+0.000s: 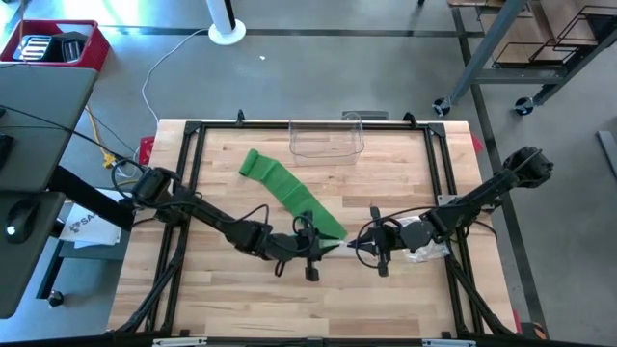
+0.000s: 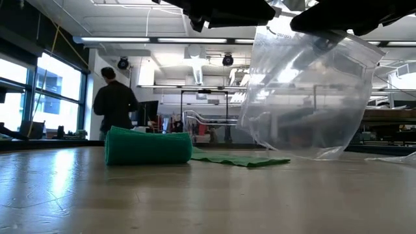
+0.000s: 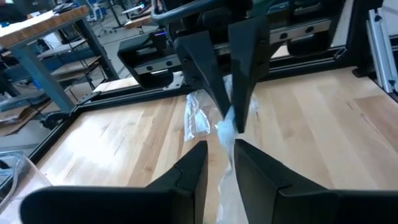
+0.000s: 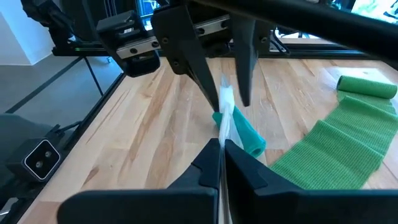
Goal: Roll bandage
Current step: Open the left zip bag
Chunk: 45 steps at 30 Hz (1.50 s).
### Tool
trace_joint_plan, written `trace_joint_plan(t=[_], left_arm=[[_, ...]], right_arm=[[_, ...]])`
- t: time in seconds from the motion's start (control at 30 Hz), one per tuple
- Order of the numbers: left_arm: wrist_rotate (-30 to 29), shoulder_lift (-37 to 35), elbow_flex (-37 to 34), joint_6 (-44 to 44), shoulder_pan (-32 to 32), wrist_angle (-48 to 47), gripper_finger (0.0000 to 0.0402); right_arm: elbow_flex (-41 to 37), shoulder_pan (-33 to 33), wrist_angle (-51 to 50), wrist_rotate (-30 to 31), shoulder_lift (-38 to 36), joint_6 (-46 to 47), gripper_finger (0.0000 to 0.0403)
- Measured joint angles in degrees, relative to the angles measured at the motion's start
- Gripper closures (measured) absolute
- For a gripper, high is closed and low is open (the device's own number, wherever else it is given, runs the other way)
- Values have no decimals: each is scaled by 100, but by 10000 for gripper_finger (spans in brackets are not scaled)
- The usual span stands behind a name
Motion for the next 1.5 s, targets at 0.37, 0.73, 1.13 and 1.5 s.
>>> trace_joint_plan(t=[0.37,0.73,1.13,1.5], left_arm=[[9,0,0,146,-45,-2,386],[44,-127,-2,227,-121,16,351],[16,-122,-2,223,-92,-71,375],[13,-122,-2,329,-45,-65,400]], right_arm=[[0,2,-13,0,0,0,402],[2,2,-63,4,0,0,402],[2,2,-60,4,0,0,402],[2,4,-68,4,0,-97,402]])
